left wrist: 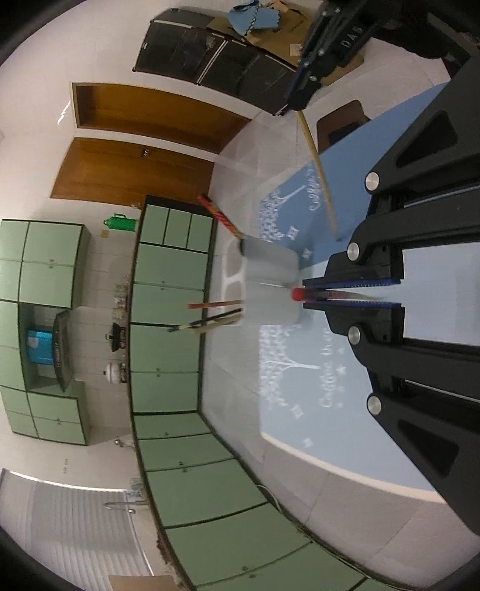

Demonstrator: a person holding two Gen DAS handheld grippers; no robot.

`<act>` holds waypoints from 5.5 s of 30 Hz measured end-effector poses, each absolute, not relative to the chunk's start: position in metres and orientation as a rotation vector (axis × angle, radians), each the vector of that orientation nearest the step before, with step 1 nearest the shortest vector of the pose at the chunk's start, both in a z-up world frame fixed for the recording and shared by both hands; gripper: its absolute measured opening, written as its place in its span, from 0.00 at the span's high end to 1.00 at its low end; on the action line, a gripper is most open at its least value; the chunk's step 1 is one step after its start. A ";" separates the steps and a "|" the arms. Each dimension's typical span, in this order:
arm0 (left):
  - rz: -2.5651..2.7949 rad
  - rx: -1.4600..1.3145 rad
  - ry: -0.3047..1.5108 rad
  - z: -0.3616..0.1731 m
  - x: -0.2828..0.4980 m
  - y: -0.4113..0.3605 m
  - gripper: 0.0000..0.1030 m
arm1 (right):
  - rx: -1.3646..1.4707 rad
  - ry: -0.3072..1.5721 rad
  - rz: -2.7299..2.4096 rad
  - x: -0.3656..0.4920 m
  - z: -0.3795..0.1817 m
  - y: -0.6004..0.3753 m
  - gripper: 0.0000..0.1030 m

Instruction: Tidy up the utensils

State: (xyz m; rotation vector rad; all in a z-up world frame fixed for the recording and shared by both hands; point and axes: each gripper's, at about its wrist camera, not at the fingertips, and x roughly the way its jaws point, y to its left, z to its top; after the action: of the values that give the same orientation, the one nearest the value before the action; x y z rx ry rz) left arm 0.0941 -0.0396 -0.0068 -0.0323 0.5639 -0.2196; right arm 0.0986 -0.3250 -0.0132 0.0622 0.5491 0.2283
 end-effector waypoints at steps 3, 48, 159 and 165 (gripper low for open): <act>-0.232 -0.031 0.561 0.003 0.102 -0.039 0.94 | 0.062 0.534 0.248 0.108 0.006 -0.322 0.94; -0.253 -0.011 0.404 0.054 0.287 -0.084 0.95 | 0.079 0.382 0.248 0.318 0.090 -0.315 0.94; -0.153 -0.007 0.424 0.037 0.011 -0.026 0.06 | 0.027 0.496 0.267 0.024 0.033 -0.300 0.05; -0.150 -0.007 0.426 0.034 0.011 -0.024 0.06 | 0.028 0.496 0.267 0.024 0.033 -0.300 0.05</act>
State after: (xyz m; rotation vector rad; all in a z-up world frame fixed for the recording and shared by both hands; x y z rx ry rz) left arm 0.0108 -0.0243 0.0336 -0.0071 0.4263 -0.1504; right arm 0.0242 -0.2999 0.0334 0.0278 0.4959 0.2671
